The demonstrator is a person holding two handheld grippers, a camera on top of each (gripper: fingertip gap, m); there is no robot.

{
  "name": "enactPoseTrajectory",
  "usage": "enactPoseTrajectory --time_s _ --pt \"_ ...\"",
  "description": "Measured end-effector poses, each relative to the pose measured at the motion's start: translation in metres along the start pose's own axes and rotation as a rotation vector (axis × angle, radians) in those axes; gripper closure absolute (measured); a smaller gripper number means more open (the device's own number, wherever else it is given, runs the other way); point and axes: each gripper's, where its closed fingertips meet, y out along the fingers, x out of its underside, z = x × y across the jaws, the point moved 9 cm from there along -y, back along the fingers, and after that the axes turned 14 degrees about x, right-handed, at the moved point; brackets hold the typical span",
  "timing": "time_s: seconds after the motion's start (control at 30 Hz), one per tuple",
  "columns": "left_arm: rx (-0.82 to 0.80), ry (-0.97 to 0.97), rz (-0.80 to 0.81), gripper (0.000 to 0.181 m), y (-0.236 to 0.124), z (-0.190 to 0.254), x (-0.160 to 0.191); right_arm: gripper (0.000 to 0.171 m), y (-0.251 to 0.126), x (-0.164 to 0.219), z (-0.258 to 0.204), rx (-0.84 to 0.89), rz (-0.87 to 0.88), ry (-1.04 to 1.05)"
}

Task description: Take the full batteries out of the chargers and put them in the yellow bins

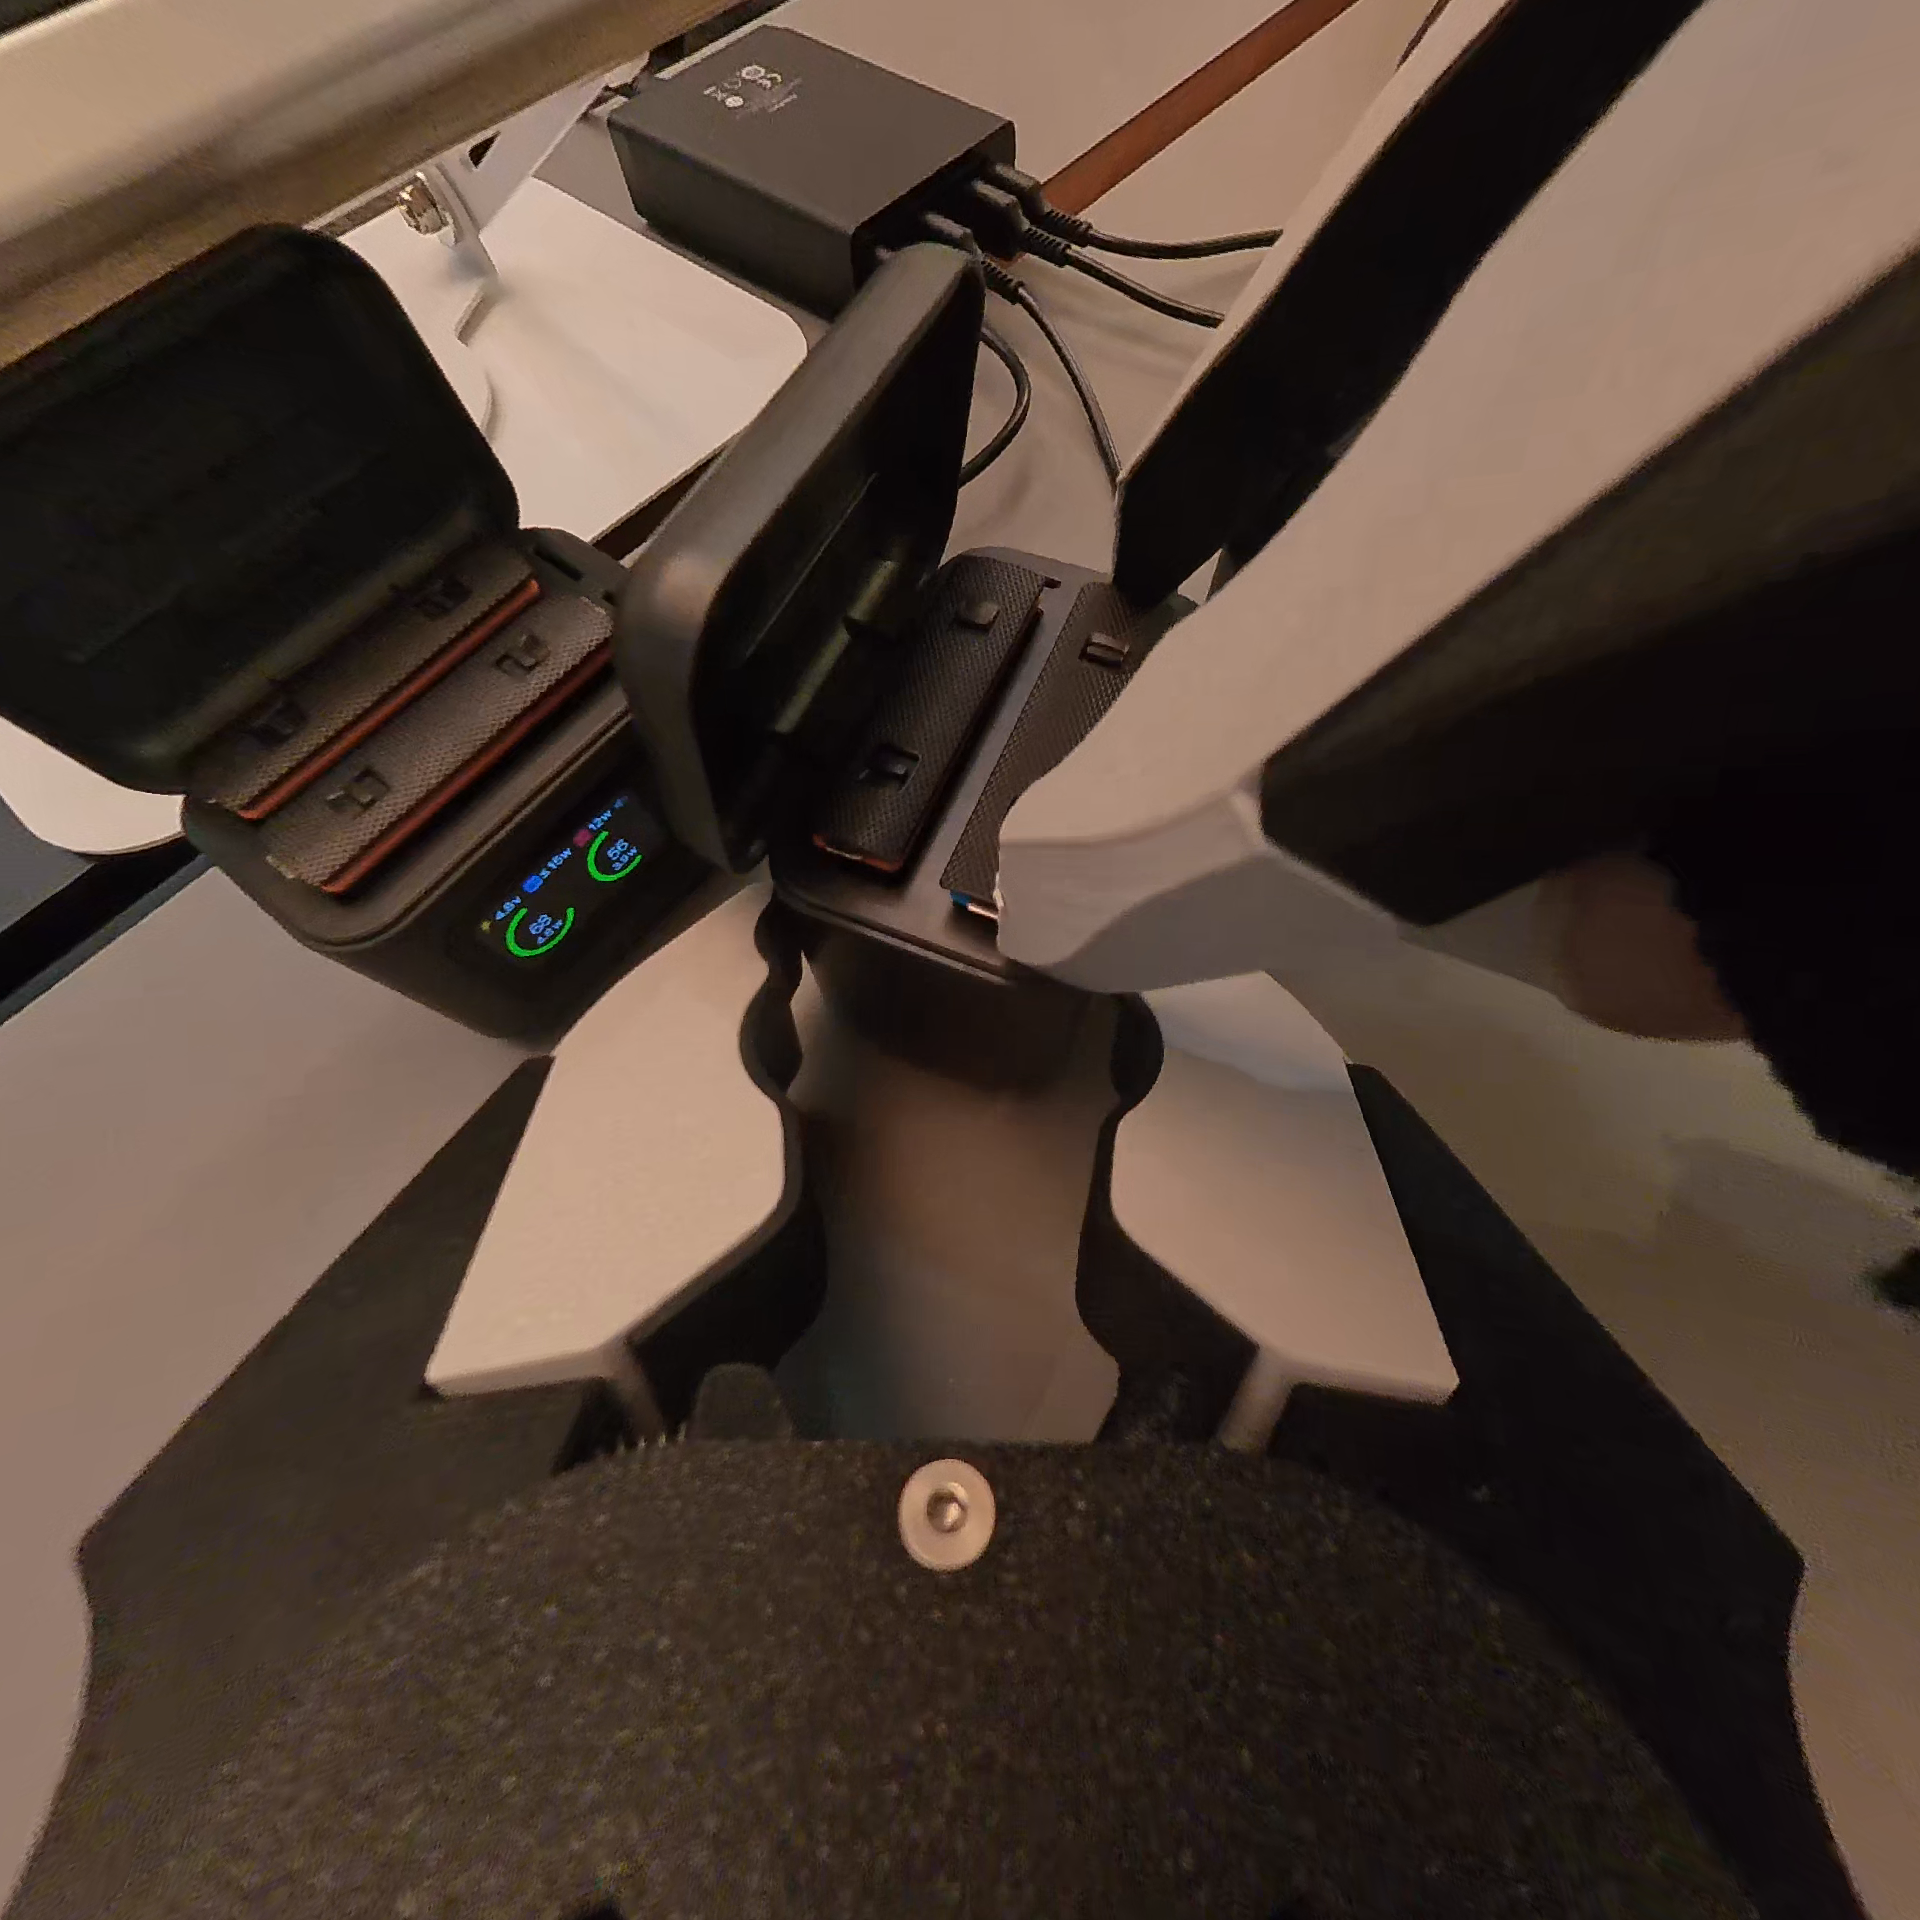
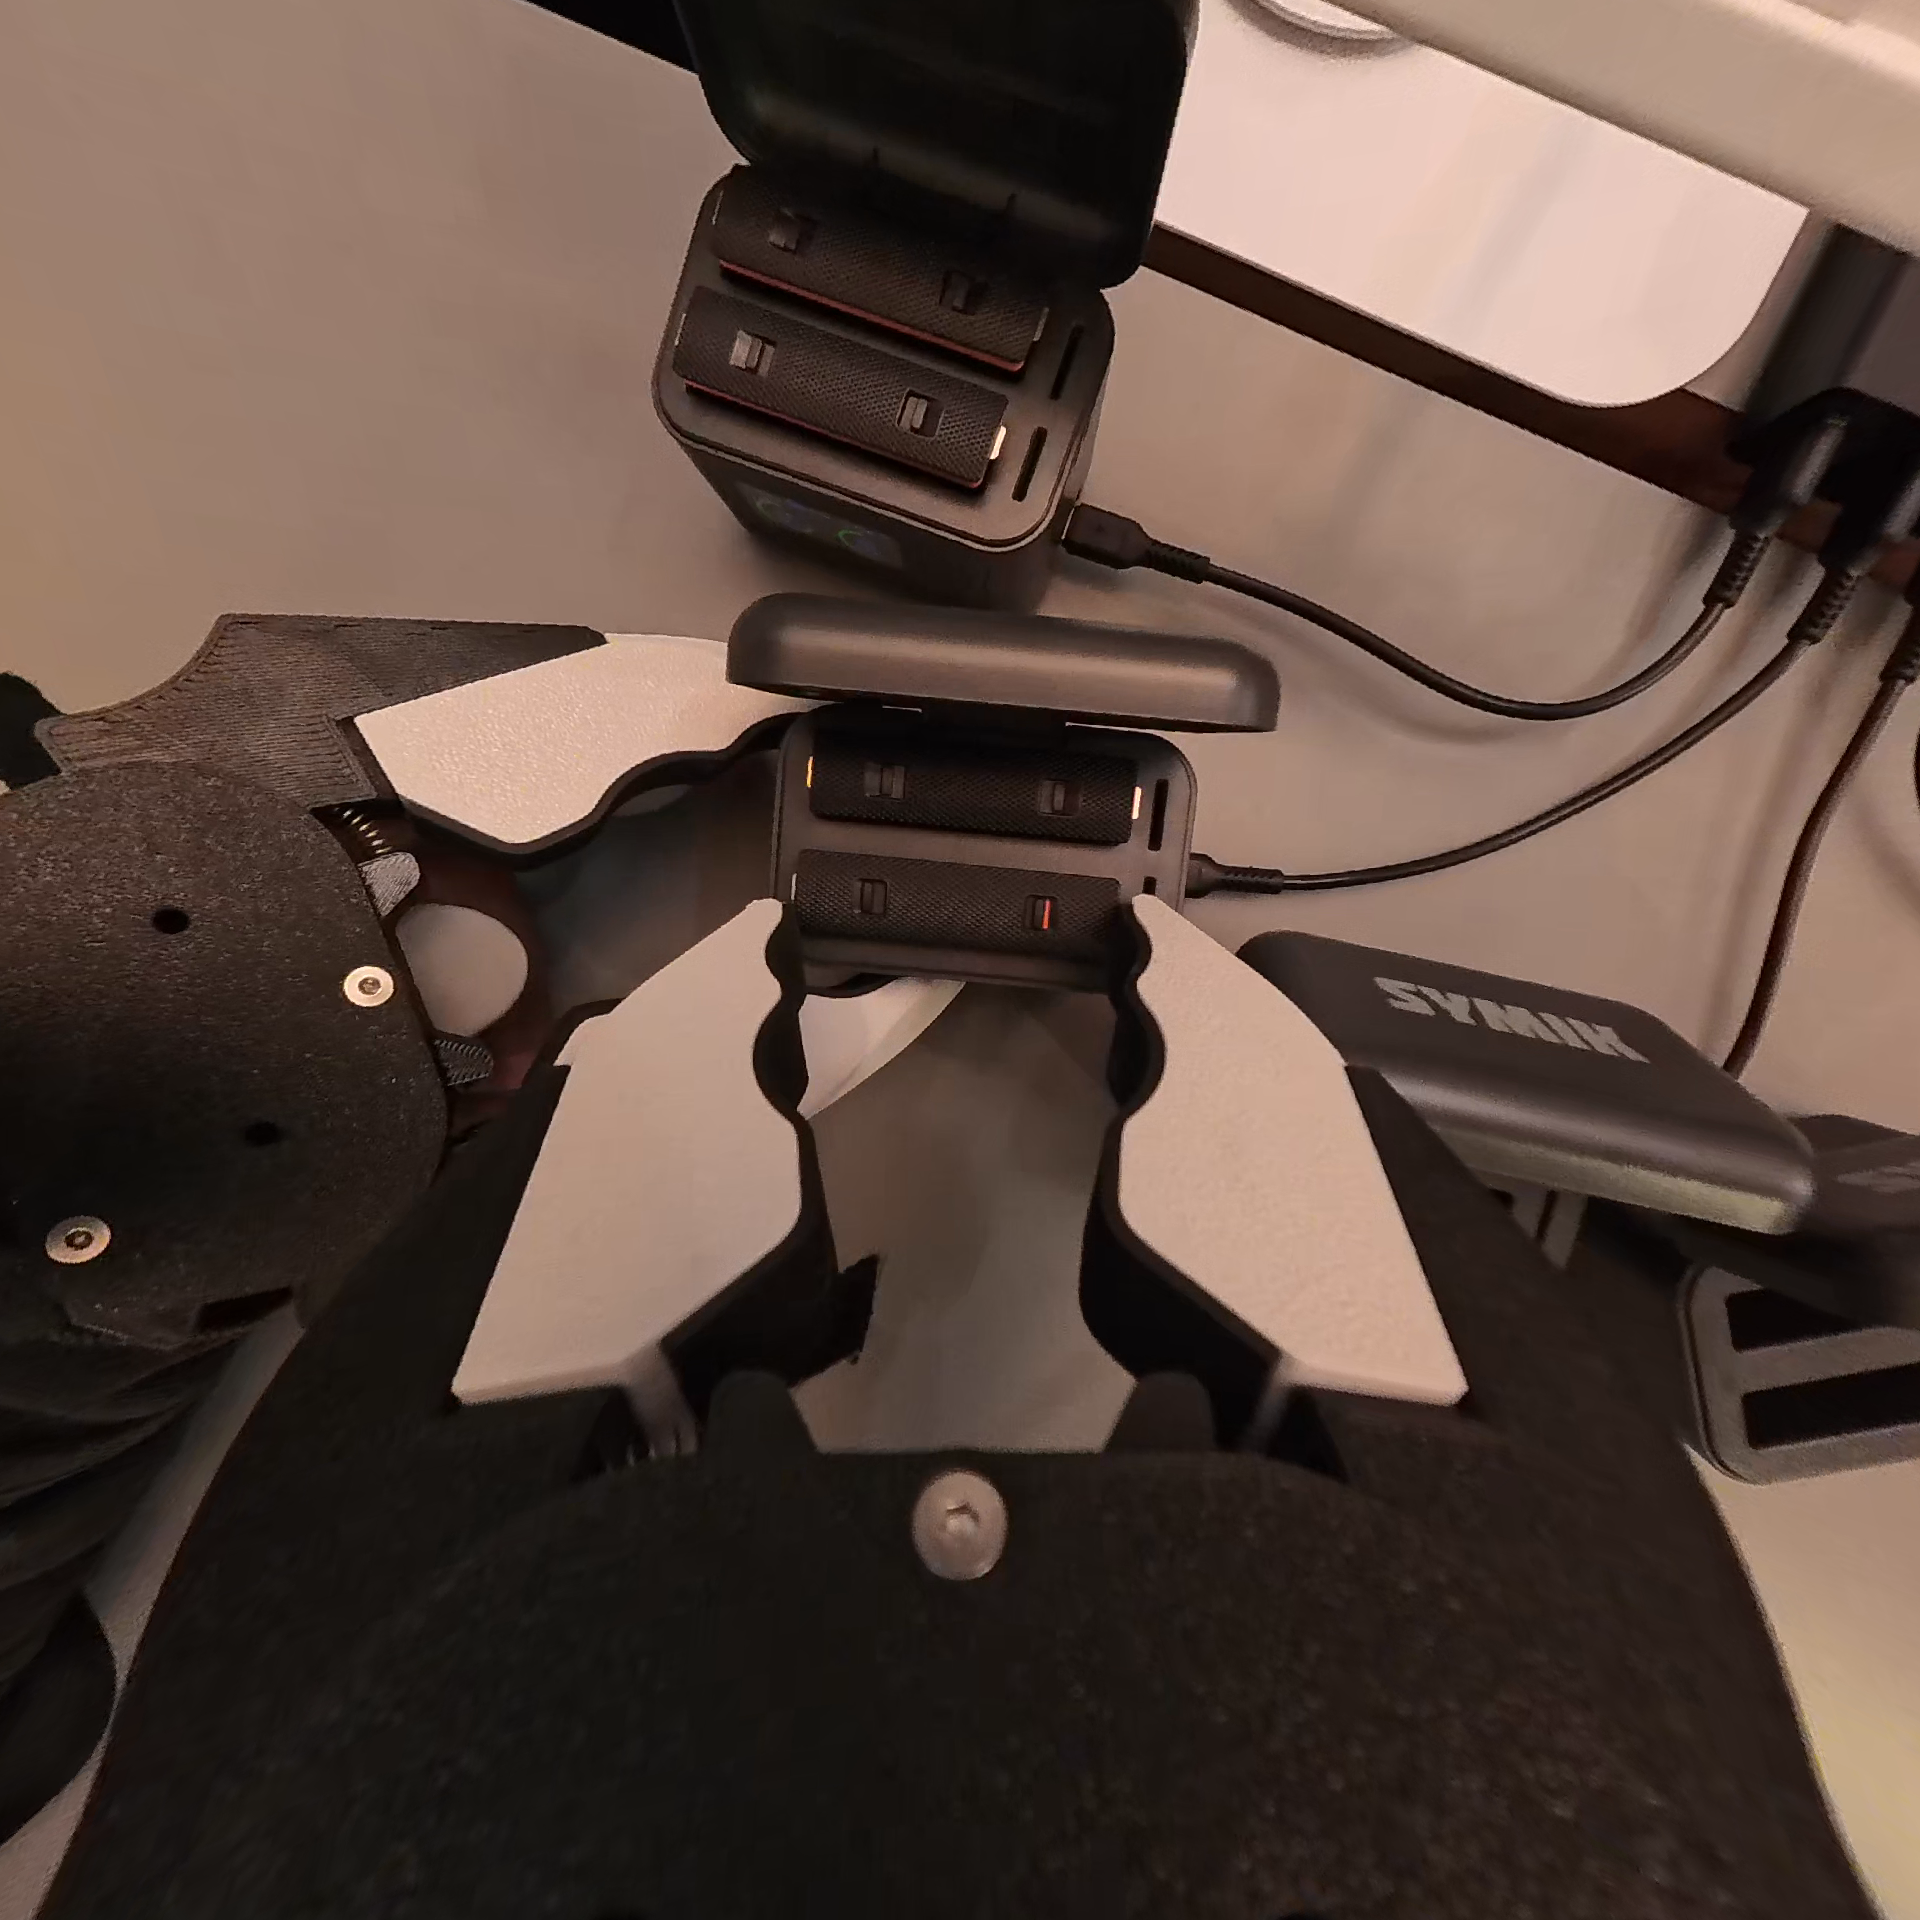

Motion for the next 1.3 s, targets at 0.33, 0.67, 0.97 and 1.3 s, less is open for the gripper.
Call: enactPoseTrajectory --time_s 0.33,0.67,0.97,1.3 --pt "0.007 0.005 -0.002 0.123 0.0 0.001 0.001 0.115 -0.001 0.003 0.001 -0.001 0.026 0.008" --pt "0.003 0.0 -0.026 0.123 -0.001 0.0 0.003 0.115 -0.042 -0.007 0.009 -0.092 0.143 0.029" --pt "0.004 -0.02 -0.02 0.123 -0.002 -0.005 0.003 0.114 -0.089 -0.009 0.034 -0.164 0.279 0.072" --pt "0.036 -0.048 0.011 0.121 -0.023 -0.011 0.002 0.114 -0.154 0.042 0.189 0.005 0.363 0.194"
